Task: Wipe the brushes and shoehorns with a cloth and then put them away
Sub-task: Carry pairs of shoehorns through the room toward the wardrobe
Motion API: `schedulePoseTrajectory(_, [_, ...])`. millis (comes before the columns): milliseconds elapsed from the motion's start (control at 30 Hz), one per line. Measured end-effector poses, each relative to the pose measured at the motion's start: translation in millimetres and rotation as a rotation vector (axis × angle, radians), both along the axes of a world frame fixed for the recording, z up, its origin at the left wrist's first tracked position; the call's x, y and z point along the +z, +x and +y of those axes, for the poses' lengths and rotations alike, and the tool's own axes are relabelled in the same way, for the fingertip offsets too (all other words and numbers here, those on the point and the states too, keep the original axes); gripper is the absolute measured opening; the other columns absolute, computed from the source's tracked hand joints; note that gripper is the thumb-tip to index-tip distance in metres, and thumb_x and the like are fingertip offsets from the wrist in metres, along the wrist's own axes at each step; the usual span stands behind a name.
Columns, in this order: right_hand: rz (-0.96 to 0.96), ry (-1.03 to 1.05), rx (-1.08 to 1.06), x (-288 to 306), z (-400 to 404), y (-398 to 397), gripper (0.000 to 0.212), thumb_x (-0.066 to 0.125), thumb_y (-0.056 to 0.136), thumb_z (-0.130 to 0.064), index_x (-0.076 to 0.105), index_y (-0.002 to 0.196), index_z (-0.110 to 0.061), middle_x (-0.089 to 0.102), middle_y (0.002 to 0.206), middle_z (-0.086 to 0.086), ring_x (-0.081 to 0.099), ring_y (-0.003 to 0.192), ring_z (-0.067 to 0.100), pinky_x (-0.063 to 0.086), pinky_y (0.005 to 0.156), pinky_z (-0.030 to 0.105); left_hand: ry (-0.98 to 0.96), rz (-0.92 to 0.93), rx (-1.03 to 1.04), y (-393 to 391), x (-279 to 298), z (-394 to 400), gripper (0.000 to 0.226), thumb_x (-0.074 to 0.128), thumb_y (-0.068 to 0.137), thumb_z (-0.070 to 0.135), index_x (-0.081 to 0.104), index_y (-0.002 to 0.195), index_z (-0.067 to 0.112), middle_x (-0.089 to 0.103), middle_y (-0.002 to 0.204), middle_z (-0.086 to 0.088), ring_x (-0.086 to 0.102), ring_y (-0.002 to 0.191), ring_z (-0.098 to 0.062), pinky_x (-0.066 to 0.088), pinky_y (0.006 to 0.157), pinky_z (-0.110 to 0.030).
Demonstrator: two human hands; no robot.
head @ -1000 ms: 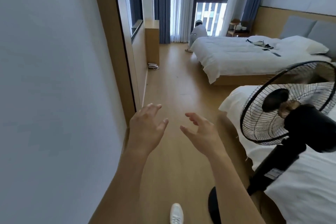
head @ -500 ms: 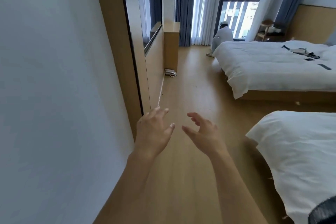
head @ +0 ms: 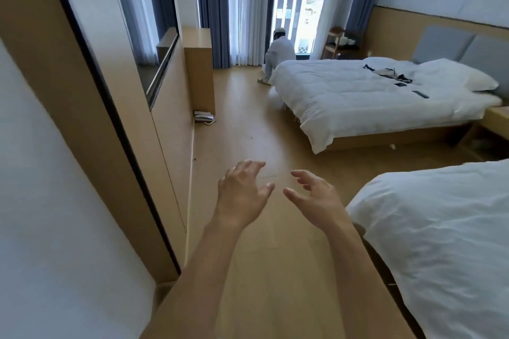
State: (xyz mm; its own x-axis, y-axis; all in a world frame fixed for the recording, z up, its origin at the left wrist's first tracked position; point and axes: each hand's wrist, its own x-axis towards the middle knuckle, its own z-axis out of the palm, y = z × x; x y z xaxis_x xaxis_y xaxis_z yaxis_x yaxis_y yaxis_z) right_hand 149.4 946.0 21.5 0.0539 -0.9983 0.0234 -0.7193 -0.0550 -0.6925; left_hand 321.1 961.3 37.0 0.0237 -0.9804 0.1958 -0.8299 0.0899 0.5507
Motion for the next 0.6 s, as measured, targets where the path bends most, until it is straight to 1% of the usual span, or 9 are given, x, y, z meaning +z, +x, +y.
schedulePoseTrajectory(133, [-0.024, -0.029, -0.115, 16, -73, 5, 0.053, 0.067, 0.091, -0.048, 0.052, 0.140, -0.035, 0.059, 0.139, -0.005, 0.055, 0.126, 0.014, 0.046, 0.098, 0.031, -0.020, -0.016, -0.103, 8, 19, -93, 0.051, 0.060, 0.092, 0.041, 0.049, 0.140, 0.026, 0.049, 0.144, 0.002, 0.045, 0.131, -0.020, 0.036, 0.109, -0.040])
schedulePoseTrajectory(233, [-0.019, -0.029, -0.204, 17, -114, 1, 0.054, 0.067, 0.090, -0.048, 0.051, 0.140, -0.035, 0.057, 0.142, -0.004, 0.054, 0.129, 0.016, 0.047, 0.101, 0.034, -0.020, -0.015, -0.196, 2, 26, -152, 0.052, 0.061, 0.093, 0.039, 0.049, 0.141, 0.024, 0.048, 0.145, 0.001, 0.046, 0.131, -0.021, 0.037, 0.109, -0.042])
schedulePoseTrajectory(433, [-0.056, 0.000, -0.359, 5, -186, -27, 0.056, 0.068, 0.091, -0.044, 0.051, 0.143, -0.032, 0.055, 0.145, -0.005, 0.052, 0.133, 0.017, 0.044, 0.105, 0.034, 0.014, -0.027, -0.350, -31, 6, -248, 0.053, 0.061, 0.094, 0.038, 0.047, 0.142, 0.023, 0.047, 0.146, 0.001, 0.046, 0.131, -0.023, 0.038, 0.108, -0.044])
schedulePoseTrajectory(600, [-0.073, -0.018, -0.409, -15, -274, -64, 0.057, 0.067, 0.092, -0.043, 0.050, 0.145, -0.030, 0.053, 0.148, -0.004, 0.049, 0.136, 0.018, 0.042, 0.107, 0.034, -0.006, -0.059, -0.412, -71, -12, -343, 0.053, 0.062, 0.093, 0.038, 0.047, 0.142, 0.024, 0.049, 0.143, 0.000, 0.047, 0.130, -0.024, 0.038, 0.108, -0.045])
